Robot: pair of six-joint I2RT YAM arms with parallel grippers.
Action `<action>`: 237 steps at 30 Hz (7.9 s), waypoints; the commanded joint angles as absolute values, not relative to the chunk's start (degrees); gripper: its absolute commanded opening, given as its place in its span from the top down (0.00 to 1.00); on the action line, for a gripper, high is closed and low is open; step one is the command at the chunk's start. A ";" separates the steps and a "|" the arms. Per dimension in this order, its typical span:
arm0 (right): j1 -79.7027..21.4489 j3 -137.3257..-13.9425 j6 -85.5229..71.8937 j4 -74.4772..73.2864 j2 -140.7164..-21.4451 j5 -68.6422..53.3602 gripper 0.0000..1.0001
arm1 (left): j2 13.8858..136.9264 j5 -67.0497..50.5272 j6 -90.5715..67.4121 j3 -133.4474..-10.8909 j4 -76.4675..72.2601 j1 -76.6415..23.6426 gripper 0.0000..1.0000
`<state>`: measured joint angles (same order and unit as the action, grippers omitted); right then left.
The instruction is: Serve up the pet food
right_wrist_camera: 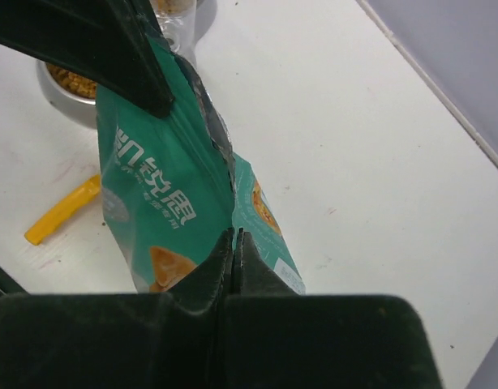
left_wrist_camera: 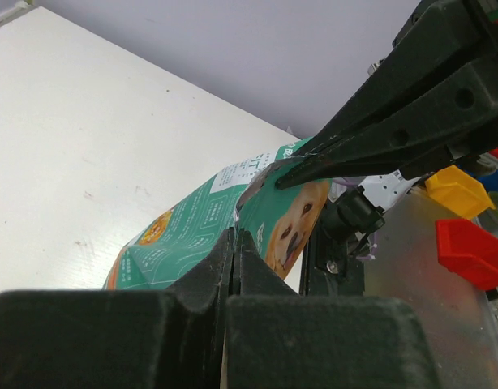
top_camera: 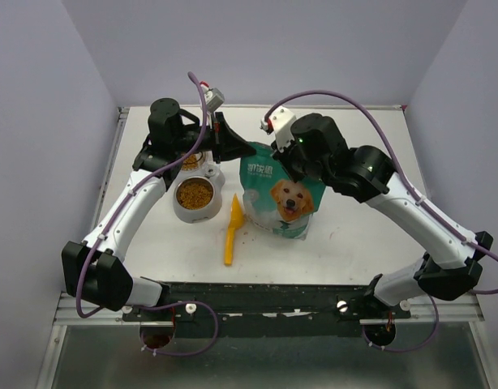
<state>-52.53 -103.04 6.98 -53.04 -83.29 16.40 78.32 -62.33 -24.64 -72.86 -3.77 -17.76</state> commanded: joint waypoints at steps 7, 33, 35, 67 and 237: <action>-54.58 -100.37 16.96 -53.17 -81.12 28.05 0.87 | 76.90 -59.94 -23.38 -74.27 -4.57 -16.96 1.00; -53.35 -101.16 15.12 -48.17 -85.86 5.72 0.58 | 76.03 -67.85 -25.75 -73.57 -8.60 -17.05 1.00; -53.26 -102.30 15.29 -47.11 -87.27 5.10 0.57 | 75.76 -68.55 -26.01 -73.21 -9.31 -16.96 1.00; -41.75 -106.87 9.41 -50.71 -87.10 -18.19 1.00 | 75.58 -64.34 -19.94 -72.42 -3.59 -22.67 0.56; -30.06 -104.24 -11.97 -43.16 -53.09 50.37 0.01 | 43.95 8.25 -25.40 -91.41 22.06 -18.28 0.01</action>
